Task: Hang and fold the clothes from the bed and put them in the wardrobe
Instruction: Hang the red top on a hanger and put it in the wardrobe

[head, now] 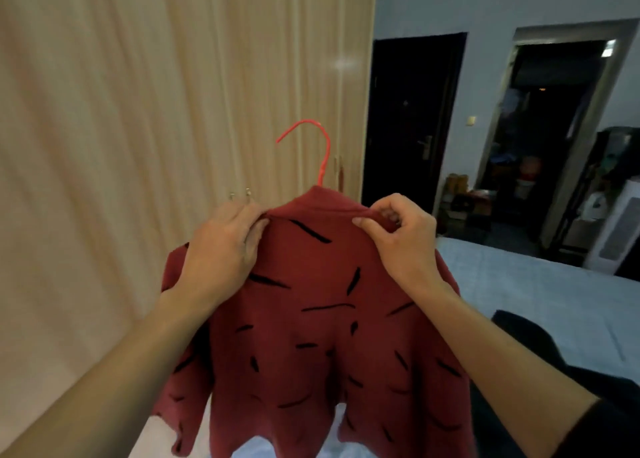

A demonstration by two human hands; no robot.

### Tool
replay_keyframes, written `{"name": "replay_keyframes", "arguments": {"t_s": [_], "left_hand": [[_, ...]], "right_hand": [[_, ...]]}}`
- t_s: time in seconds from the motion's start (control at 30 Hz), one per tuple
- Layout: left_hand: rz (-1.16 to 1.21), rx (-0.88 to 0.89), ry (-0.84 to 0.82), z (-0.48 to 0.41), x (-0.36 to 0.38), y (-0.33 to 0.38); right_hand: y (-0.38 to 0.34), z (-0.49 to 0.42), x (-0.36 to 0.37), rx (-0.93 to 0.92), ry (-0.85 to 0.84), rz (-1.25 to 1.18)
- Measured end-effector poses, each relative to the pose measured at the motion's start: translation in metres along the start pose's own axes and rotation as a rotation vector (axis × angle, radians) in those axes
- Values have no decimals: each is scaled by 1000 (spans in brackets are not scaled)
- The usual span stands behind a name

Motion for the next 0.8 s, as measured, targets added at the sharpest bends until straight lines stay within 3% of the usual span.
{"name": "replay_keyframes", "arguments": {"t_s": [0.13,0.37,0.8], "left_hand": [[-142,-98,14,28,-43,-13],[-302,-230,114,52,-99,-1],[-521,-457,175,113,-156,42]], "right_hand": [[-11,13,42,26,-110,-146],[-29,15,73,-106,-390,-308],[-14,44,122,-137,-526,-217]]}}
Point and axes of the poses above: each hand's wrist, its own z-axis away from the middle knuckle, its own x-axis out of the palm, y = z × x, the point moved 3 cm from there along -z, towards the middle knuckle, and after that the axes turned 5 degrees about x, right-handed, at the moved point
